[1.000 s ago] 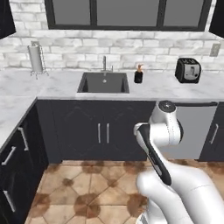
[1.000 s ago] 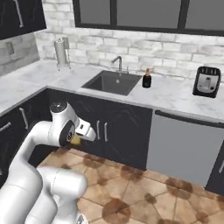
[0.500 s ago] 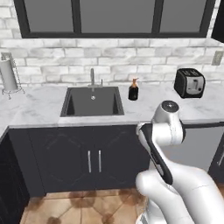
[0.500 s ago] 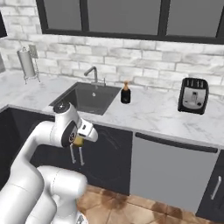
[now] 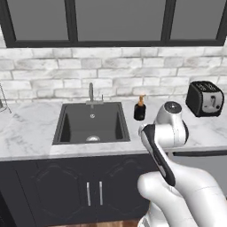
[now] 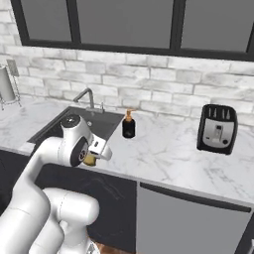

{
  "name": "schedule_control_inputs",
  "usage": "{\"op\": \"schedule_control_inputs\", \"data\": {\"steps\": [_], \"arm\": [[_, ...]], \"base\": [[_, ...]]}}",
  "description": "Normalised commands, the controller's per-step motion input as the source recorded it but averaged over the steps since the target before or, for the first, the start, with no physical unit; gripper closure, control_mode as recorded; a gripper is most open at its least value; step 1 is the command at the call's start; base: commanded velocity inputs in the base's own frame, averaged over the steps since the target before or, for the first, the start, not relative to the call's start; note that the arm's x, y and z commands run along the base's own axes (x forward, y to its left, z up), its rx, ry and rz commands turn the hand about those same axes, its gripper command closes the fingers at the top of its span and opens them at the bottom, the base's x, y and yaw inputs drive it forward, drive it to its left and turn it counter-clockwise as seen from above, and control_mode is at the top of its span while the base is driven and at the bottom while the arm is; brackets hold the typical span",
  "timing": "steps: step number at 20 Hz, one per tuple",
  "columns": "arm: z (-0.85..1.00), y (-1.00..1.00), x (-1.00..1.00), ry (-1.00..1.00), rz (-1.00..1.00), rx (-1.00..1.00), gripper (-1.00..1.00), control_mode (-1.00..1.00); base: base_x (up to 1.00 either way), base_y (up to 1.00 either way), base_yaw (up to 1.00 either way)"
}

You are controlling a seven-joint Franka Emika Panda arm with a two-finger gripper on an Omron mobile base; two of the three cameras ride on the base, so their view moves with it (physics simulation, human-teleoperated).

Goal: Restock the sink supplies by placing the sponge and soap dispenser on the counter and next to the sink. Make sure the soap dispenser is upright.

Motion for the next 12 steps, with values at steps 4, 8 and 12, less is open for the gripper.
{"op": "schedule_control_inputs", "data": {"steps": [4, 8, 12], "arm": [[-0.31, 0.0, 0.46, 0.1, 0.0, 0.0, 1.0, -1.0], [-0.34, 0.0, 0.95, 0.19, 0.0, 0.0, 1.0, -1.0], [-0.15, 0.0, 0.73, 0.13, 0.0, 0.0, 1.0, -1.0]], "base": [[0.12, 0.0, 0.0], [0.0, 0.0, 0.0], [0.0, 0.0, 0.0]]}}
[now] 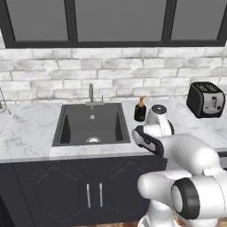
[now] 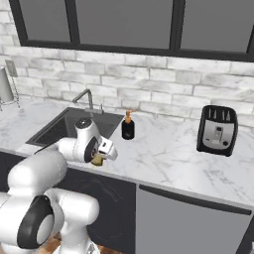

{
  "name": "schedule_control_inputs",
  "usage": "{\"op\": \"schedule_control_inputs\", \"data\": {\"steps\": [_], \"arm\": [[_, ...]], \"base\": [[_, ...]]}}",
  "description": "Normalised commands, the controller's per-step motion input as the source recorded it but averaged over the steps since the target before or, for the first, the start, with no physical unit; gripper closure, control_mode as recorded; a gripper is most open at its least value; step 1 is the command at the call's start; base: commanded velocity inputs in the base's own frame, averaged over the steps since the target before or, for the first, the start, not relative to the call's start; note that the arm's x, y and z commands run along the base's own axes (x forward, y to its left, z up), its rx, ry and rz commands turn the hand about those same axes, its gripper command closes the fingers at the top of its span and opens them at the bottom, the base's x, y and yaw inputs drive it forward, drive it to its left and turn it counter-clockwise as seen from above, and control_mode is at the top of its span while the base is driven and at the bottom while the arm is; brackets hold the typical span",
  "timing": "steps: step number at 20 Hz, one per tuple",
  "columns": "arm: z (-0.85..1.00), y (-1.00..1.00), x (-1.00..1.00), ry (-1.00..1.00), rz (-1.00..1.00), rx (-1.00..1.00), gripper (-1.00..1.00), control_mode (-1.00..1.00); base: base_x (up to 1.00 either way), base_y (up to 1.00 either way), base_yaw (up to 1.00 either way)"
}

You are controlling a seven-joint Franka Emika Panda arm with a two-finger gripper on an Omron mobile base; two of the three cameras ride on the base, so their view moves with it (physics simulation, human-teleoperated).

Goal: Restock the sink supplies by placing the sponge and soap dispenser on the counter and next to the sink. Make sure the soap dispenser is upright.

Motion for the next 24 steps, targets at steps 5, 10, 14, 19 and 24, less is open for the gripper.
{"op": "schedule_control_inputs", "data": {"steps": [5, 10, 14, 19, 24], "arm": [[-0.01, 0.0, 0.57, 0.06, 0.0, 0.0, 1.0, -1.0], [-0.23, 0.0, 0.29, 0.04, 0.0, 0.0, 1.0, -1.0], [-0.47, 0.0, 0.13, 0.0, 0.0, 0.0, 1.0, -1.0], [-0.35, 0.0, 0.22, 0.0, 0.0, 0.0, 1.0, -1.0], [-0.16, 0.0, 0.43, 0.0, 0.0, 0.0, 1.0, -1.0]], "base": [[0.0, 0.0, 0.0], [0.0, 0.0, 0.0], [0.0, 0.0, 0.0], [0.0, 0.0, 0.0], [0.0, 0.0, 0.0]]}}
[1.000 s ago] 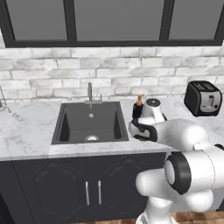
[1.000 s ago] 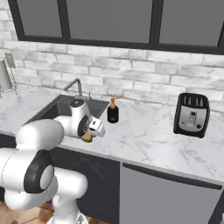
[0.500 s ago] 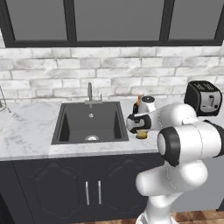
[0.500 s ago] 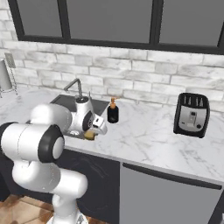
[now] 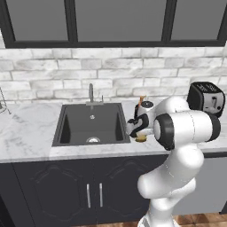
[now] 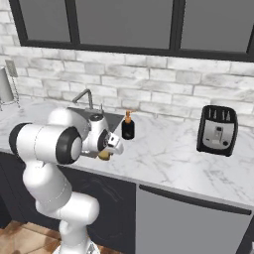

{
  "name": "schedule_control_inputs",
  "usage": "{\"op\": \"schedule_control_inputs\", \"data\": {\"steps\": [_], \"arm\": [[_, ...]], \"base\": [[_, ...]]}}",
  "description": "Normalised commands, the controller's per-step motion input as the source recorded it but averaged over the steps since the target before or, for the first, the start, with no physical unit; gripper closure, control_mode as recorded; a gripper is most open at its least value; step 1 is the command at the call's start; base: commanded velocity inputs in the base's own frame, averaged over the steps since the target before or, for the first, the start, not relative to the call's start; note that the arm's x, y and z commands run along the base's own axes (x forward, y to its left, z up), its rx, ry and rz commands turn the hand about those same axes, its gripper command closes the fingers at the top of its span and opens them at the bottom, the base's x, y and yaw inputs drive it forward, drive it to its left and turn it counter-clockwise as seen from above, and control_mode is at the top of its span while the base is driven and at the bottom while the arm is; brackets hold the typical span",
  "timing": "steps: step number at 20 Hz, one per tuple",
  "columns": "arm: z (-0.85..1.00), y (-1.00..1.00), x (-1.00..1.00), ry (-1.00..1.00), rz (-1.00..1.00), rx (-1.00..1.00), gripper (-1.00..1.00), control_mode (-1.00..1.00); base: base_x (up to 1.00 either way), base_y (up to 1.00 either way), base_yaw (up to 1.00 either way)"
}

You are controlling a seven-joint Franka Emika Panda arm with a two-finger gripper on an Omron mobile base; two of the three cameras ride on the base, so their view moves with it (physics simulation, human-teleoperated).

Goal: Restock the sink supplies by placing the sponge and soap dispenser on the counter and next to the sink. Make sure the soap dispenser is upright.

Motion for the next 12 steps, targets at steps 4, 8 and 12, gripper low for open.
{"op": "schedule_control_inputs", "data": {"steps": [4, 8, 12], "arm": [[-0.16, 0.0, 0.39, 0.0, 0.0, 0.0, -1.0, -1.0], [-0.22, 0.0, 0.22, 0.03, 0.0, 0.0, -1.0, -1.0], [-0.05, -0.02, 0.04, 0.0, 0.0, 0.0, -1.0, -1.0]], "base": [[0.0, 0.0, 0.0], [0.0, 0.0, 0.0], [0.0, 0.0, 0.0]]}}
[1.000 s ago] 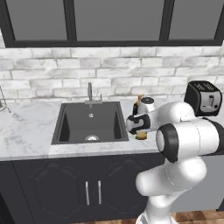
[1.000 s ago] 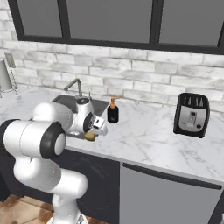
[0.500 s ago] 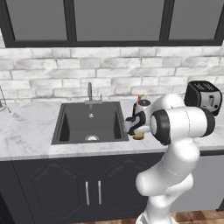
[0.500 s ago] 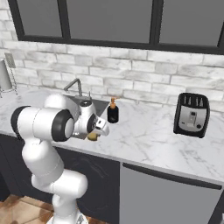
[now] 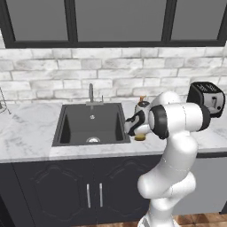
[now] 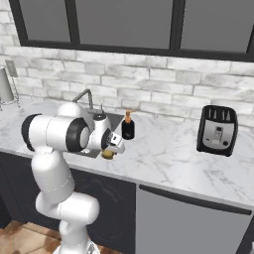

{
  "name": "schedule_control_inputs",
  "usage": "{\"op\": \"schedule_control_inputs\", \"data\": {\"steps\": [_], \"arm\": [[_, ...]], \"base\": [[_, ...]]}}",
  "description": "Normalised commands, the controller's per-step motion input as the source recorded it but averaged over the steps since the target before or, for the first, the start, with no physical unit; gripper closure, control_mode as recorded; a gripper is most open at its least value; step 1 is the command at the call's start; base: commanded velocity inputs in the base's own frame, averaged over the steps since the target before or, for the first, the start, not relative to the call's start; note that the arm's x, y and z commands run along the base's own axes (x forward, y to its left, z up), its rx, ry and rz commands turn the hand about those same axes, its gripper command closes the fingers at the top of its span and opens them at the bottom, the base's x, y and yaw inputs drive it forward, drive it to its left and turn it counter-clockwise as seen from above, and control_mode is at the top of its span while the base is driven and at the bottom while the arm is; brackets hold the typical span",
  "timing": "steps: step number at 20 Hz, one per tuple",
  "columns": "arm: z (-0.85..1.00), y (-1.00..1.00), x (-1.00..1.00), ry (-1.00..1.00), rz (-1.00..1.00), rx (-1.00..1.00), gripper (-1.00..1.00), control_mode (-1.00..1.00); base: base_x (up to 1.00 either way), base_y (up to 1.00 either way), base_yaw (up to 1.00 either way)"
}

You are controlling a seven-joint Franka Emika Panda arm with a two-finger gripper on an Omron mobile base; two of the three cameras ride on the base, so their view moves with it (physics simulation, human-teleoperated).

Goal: Restock the sink supplies by placing the sponge and soap dispenser on the counter and next to the sink. Make sure the soap dispenser is upright.

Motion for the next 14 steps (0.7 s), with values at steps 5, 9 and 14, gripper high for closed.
{"op": "schedule_control_inputs", "data": {"steps": [5, 9, 14], "arm": [[0.17, -0.05, -0.31, 0.0, 0.0, 0.0, -1.0, -1.0], [0.65, -0.06, -0.51, -0.01, 0.0, 0.0, -1.0, -1.0], [0.83, 0.0, -0.54, -0.01, 0.0, 0.0, -1.0, -1.0]], "base": [[0.0, 0.0, 0.0], [0.0, 0.0, 0.0], [0.0, 0.0, 0.0]]}}
